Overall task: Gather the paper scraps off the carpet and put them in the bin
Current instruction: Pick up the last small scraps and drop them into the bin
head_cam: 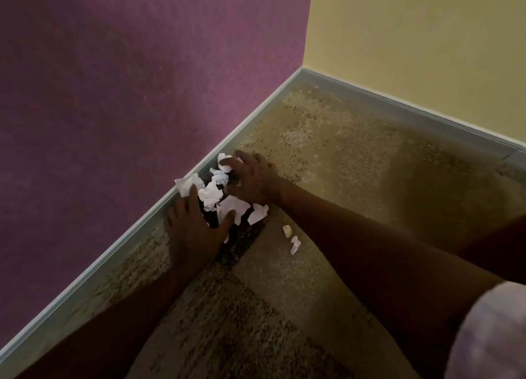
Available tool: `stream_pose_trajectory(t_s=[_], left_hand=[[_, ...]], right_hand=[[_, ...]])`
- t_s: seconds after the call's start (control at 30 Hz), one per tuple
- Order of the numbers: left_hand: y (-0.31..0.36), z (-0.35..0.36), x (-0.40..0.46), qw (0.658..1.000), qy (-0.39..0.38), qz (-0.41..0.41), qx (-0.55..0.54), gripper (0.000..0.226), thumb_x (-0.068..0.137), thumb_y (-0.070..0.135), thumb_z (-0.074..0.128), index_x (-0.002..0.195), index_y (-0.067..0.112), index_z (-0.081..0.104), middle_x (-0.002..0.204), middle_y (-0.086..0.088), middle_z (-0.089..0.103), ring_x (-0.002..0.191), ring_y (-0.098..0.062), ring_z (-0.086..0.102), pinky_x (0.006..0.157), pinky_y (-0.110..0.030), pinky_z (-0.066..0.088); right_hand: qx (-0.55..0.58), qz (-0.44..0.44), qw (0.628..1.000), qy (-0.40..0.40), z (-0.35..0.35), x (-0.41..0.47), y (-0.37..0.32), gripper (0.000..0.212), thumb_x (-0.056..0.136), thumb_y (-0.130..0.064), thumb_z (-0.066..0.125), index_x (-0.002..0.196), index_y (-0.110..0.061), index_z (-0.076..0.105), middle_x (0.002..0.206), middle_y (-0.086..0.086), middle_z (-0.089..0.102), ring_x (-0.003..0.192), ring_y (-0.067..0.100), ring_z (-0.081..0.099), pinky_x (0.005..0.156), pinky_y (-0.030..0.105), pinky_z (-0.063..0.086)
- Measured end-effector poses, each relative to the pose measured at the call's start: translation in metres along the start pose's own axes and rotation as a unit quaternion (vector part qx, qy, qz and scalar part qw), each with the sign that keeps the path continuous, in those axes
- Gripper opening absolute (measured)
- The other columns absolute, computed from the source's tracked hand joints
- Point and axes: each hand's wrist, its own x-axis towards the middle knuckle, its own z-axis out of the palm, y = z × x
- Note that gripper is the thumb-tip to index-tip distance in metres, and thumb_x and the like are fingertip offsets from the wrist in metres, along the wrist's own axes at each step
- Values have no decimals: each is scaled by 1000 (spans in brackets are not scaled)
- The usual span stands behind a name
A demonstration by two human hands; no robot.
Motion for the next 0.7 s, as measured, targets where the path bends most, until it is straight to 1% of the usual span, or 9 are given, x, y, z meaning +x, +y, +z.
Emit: stream_pose_trajectory(t_s=[0.07,0.13,0.23,0.33,0.43,0.5,0.57,0.6,0.7], left_hand=[[-1,2,-1,999,25,11,17,91,77,73,51,143,11,42,115,-16,53,108,-34,47,91,-48,39],[2,1,-3,998,52,9,22,77,79,65,57,137,14,50,112,-15,50,107,-33,46,90,-47,38],[6,-1,-5,997,68,16,17,59,83,55,61,131,22,55,128,-14,44,122,-34,41,99,-48,36],[4,0,-2,998,58,30,27,57,84,56,58,131,24,57,146,-17,36,136,-36,32,108,-49,29],[1,3,-1,997,52,64,12,56,85,54,57,129,20,59,155,-21,25,143,-37,24,111,-49,25],[-3,5,0,994,52,101,-9,53,88,49,58,127,15,59,158,-21,21,144,-38,24,109,-49,26],[-6,7,2,992,38,123,-12,50,89,46,57,125,12,59,156,-21,26,142,-38,28,107,-50,30],[-7,9,3,991,30,133,-11,48,89,45,56,122,11,59,151,-21,34,138,-39,33,106,-51,34],[-6,8,8,983,21,178,-39,45,91,44,51,113,6,59,128,-16,54,123,-36,47,97,-52,41]], right_hand=[[-73,-29,997,4,8,7,-5,62,89,-54,52,146,-38,31,159,4,17,140,46,17,108,64,22],[-124,-60,990,24,13,11,-7,56,90,-55,44,142,-37,38,155,5,28,134,45,28,104,63,28],[-162,-72,983,38,9,16,-10,50,93,-53,43,140,-38,38,148,7,35,129,41,37,102,64,29],[-185,-75,980,30,-3,16,-10,52,94,-47,46,142,-35,33,145,10,36,128,42,38,100,66,30],[-142,-74,987,9,-11,11,6,56,91,-43,52,143,-28,36,140,12,39,122,41,41,94,57,41],[-104,-80,991,6,-14,5,19,48,88,-40,57,132,-23,48,129,11,44,114,37,45,86,48,46],[-75,-81,994,18,-16,1,30,35,82,-40,60,113,-23,57,116,7,49,106,32,47,81,42,46],[-56,-79,995,20,-17,-2,33,33,80,-42,61,106,-23,59,113,6,50,104,31,48,81,41,45],[-28,-62,997,20,-20,-10,37,33,80,-50,59,102,-25,61,118,4,47,109,29,42,89,46,41]])
